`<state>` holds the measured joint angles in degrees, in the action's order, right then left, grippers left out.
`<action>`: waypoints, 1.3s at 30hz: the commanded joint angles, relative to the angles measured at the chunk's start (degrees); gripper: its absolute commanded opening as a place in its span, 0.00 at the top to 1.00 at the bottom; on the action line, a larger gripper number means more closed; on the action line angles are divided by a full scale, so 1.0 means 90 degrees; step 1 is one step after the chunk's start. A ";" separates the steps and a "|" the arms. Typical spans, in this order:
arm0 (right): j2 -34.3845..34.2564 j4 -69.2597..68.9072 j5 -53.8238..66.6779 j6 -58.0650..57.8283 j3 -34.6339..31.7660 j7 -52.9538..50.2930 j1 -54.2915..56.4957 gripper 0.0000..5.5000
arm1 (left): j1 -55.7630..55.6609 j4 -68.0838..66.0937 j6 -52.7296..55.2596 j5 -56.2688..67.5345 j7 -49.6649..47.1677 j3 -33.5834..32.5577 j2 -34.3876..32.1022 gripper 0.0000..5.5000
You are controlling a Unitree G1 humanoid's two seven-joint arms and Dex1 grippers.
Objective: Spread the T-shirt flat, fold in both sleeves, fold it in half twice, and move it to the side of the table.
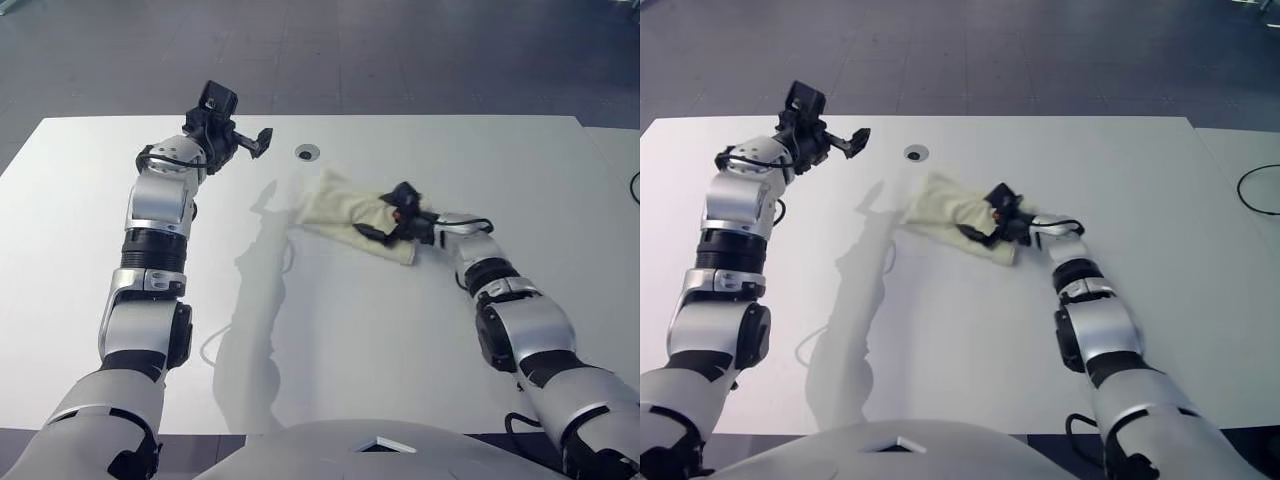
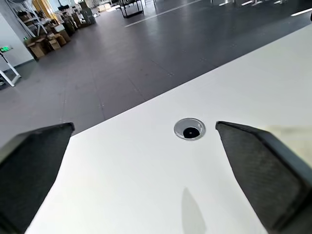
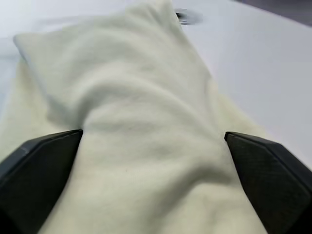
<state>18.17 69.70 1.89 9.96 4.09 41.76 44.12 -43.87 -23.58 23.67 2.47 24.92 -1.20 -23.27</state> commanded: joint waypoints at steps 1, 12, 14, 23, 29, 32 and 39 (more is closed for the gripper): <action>0.0801 0.0705 -0.0166 -0.0896 -0.0387 -0.2016 -0.1536 0.02 | 0.0714 0.0914 0.0481 0.0096 -0.0330 -0.0294 -0.0024 0.02; 0.0380 0.0111 0.0773 -0.1529 -0.1494 -0.4970 -0.1558 0.02 | 0.2170 0.2792 0.1335 0.0090 -0.1504 -0.0685 0.0769 0.02; 0.0580 -0.0843 0.0577 -0.1293 -0.1396 -0.5201 -0.1360 0.02 | 0.2293 0.2985 0.1319 0.0047 -0.1736 -0.0796 0.0822 0.02; 0.0199 -1.0167 0.1436 -0.4938 -0.0831 -0.5285 -0.4365 0.02 | 0.3588 0.5796 0.1806 -0.0209 -0.2547 -0.1170 0.1044 0.02; 0.0112 -1.1276 0.1373 -0.5462 -0.0971 -0.5262 -0.5138 0.02 | 0.4472 0.6871 0.2282 -0.0036 -0.2623 -0.1099 0.1315 0.02; -0.0043 -1.1408 0.1119 -0.5513 -0.0935 -0.5432 -0.4974 0.02 | 0.4387 0.6932 0.2490 0.0074 -0.2599 -0.0930 0.1373 0.02; -0.0359 -1.1711 0.1090 -0.6040 -0.0878 -0.5394 -0.4697 0.02 | 0.4099 0.7150 0.3177 0.0148 -0.2563 -0.0744 0.1394 0.02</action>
<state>15.55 -34.64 12.18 -42.75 -3.79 -6.85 0.98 -6.03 39.26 50.23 3.62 1.94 -8.12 -10.64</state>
